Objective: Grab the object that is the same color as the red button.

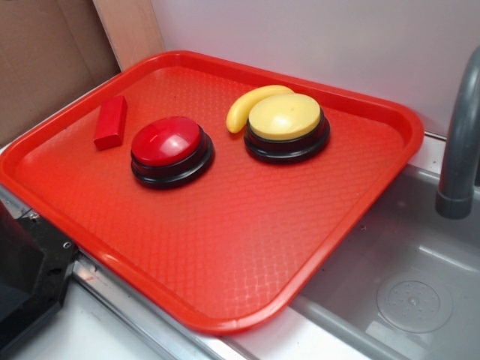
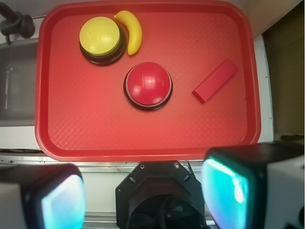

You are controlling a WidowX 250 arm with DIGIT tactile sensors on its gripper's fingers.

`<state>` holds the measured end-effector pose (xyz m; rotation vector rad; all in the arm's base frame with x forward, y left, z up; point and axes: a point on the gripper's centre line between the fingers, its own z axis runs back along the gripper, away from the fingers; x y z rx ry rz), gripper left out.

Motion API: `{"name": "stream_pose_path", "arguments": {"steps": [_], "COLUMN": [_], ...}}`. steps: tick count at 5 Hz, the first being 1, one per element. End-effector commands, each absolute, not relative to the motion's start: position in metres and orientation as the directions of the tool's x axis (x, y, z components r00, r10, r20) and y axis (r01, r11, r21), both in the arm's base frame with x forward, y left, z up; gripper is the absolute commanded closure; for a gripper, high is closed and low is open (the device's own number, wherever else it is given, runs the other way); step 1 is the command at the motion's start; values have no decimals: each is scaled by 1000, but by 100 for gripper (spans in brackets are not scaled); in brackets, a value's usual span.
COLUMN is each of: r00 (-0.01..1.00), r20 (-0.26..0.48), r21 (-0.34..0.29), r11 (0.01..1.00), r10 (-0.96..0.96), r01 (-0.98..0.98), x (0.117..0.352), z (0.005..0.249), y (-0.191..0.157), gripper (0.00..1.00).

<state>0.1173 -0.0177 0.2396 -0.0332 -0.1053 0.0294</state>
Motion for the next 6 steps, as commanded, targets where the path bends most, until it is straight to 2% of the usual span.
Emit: {"name": "stream_pose_path", "arguments": {"steps": [1, 2, 3, 4, 5, 6], "r00": [994, 965, 904, 815, 733, 683], "r20": [105, 140, 151, 210, 287, 324], "r21": [-35, -38, -73, -51, -29, -60], "r11": [999, 975, 916, 838, 771, 735], "r10": [31, 224, 400, 541, 616, 654], "r01": [-28, -221, -394, -543, -636, -675], "x": [117, 143, 161, 179, 196, 207], "z": [240, 213, 191, 162, 133, 98], "y": [-18, 3, 27, 59, 88, 109], "gripper": [0, 0, 0, 0, 0, 0]}}
